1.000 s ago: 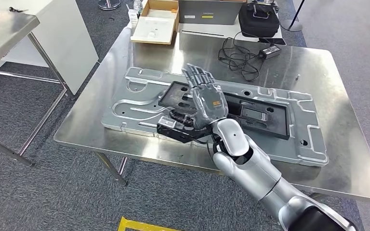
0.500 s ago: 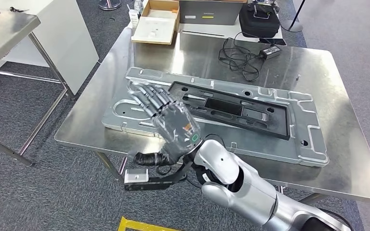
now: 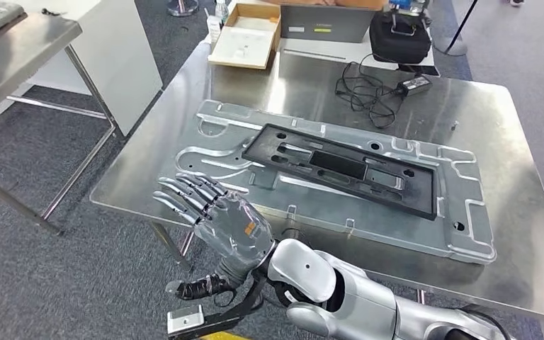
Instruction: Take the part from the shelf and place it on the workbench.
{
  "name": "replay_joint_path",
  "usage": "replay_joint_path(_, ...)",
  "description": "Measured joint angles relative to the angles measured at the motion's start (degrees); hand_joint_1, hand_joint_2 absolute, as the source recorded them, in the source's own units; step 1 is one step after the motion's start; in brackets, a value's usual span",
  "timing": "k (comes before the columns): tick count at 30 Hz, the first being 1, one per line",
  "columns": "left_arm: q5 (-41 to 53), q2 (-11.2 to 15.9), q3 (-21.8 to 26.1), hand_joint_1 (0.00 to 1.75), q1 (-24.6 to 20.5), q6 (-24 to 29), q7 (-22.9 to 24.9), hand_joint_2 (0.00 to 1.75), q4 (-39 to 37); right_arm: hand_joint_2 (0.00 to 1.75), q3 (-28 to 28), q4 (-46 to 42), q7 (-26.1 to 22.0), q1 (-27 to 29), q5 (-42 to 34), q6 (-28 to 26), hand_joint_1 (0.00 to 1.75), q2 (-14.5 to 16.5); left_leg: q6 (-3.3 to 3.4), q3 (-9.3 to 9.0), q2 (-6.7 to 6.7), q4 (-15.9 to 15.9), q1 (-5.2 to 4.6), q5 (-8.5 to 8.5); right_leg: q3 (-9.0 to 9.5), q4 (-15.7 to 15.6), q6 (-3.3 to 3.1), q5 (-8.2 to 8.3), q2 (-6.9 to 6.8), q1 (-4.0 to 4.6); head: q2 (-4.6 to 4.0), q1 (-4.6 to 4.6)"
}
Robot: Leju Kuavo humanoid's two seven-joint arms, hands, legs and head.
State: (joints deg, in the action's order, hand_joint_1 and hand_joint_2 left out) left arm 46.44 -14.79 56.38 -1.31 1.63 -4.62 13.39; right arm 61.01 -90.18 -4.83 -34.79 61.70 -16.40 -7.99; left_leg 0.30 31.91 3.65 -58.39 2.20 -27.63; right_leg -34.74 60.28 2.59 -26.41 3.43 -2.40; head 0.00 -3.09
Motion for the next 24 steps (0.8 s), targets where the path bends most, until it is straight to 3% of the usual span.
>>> replay_joint_path(2,0.26,0.08,-0.04,0.0,0.02,0.1,-0.17,0.0,-0.07,0.0,0.49,0.08,0.01,-0.06,-0.12,0.07,0.0,-0.18,-1.01,0.41,0.92,0.02,0.19,0.11,-0.05,-0.03,-1.03,-0.4,-0.18,0.34,0.0,0.04)
replay_joint_path(4,0.47,0.15,-0.06,0.0,0.06,0.24,-0.39,0.0,-0.16,0.0,0.76,0.11,0.01,-0.28,-0.16,0.11,0.0,-0.2,-1.61,0.77,0.26,-0.63,0.35,-0.37,0.26,-0.36,-2.08,-0.35,-1.28,0.36,0.0,0.05)
replay_joint_path(6,0.74,0.3,-0.17,0.0,-0.06,0.5,-0.78,0.0,-0.19,0.0,0.97,0.13,0.0,-0.49,-0.23,0.28,0.0,-0.17,-1.69,2.97,-1.86,-5.21,0.22,-2.73,0.65,-0.76,-2.98,-0.35,-2.6,0.51,0.0,0.06)
replay_joint_path(8,0.95,0.46,-0.37,0.0,-0.16,0.72,-1.15,0.0,-0.2,0.0,1.26,0.22,0.0,-0.52,-0.35,0.64,0.0,-0.22,-1.62,6.96,-3.03,-12.7,0.07,-5.76,0.75,-0.81,-3.56,-0.53,-4.01,1.03,0.0,0.06)
replay_joint_path(9,0.98,0.53,-0.44,0.0,-0.13,0.76,-1.25,0.0,-0.21,0.0,1.42,0.28,0.0,-0.51,-0.43,0.8,0.0,-0.25,-1.55,8.4,-3.14,-15.23,0.03,-6.34,0.78,-0.79,-3.72,-0.62,-4.66,1.29,0.0,0.06)
replay_joint_path(10,0.99,0.59,-0.46,0.0,-0.07,0.79,-1.32,0.0,-0.22,0.0,1.53,0.36,0.0,-0.51,-0.49,0.9,0.0,-0.26,-1.41,8.91,-3.23,-15.92,-0.01,-5.89,0.84,-0.77,-3.86,-0.71,-5.29,1.54,0.0,0.06)
replay_joint_path(11,1.0,0.67,-0.47,0.0,0.0,0.83,-1.37,0.0,-0.22,0.0,1.6,0.4,0.0,-0.52,-0.56,0.92,0.0,-0.27,-1.16,8.26,-3.41,-14.36,-0.12,-4.42,0.97,-0.75,-3.92,-0.81,-5.85,1.72,0.0,0.06)
replay_joint_path(12,1.0,0.74,-0.47,0.0,0.04,0.88,-1.41,0.0,-0.23,0.0,1.65,0.43,0.0,-0.54,-0.61,0.93,0.0,-0.27,-0.77,6.63,-4.0,-11.02,-0.32,-2.31,1.17,-0.74,-3.93,-0.93,-6.39,1.87,0.0,0.06)
replay_joint_path(14,1.02,0.92,-0.48,0.0,-0.05,0.96,-1.49,0.0,-0.23,0.0,1.69,0.44,0.0,-0.59,-0.67,0.93,0.0,-0.3,0.15,3.18,-6.7,-3.95,-1.14,0.47,1.52,-0.67,-3.67,-1.22,-7.4,2.19,0.0,0.05)
replay_joint_path(16,1.03,1.01,-0.5,0.0,-0.25,0.99,-1.56,0.0,-0.25,0.0,1.73,0.44,0.0,-0.62,-0.69,0.93,0.0,-0.39,0.78,1.98,-8.22,-1.02,-1.83,0.86,1.69,-0.66,-3.19,-1.39,-8.53,2.52,0.0,0.04)
replay_joint_path(18,1.04,1.01,-0.51,0.0,-0.24,1.11,-1.56,0.0,-0.31,0.0,1.79,0.44,0.01,-0.72,-0.76,0.93,0.0,-0.45,1.21,2.05,-7.01,-0.63,-1.8,1.11,1.89,-0.68,-2.59,-1.6,-9.33,2.58,0.0,0.04)
replay_joint_path(20,1.04,1.01,-0.51,0.0,-0.11,1.3,-1.57,0.0,-0.37,0.0,1.81,0.45,0.02,-0.88,-0.84,0.95,0.0,-0.49,1.8,1.96,-5.78,-0.27,-1.51,1.48,1.43,0.94,-1.95,-3.05,-7.4,2.27,0.0,0.03)
replay_joint_path(22,1.04,1.03,-0.5,0.0,-0.11,1.39,-1.6,0.0,-0.4,0.0,1.81,0.49,0.02,-0.91,-0.96,1.0,0.0,-0.75,2.26,1.98,-4.55,-0.13,-1.41,1.7,-1.29,6.91,-1.54,-6.48,-4.57,1.94,0.0,0.03)
replay_joint_path(24,1.13,1.04,-0.51,0.0,-0.13,1.44,-1.59,0.0,-0.42,0.0,1.81,0.54,0.02,-0.83,-1.16,1.12,0.0,-1.14,2.43,2.08,-3.09,-0.15,-1.5,1.76,-4.77,13.8,-1.39,-9.03,-3.74,1.88,0.0,0.03)
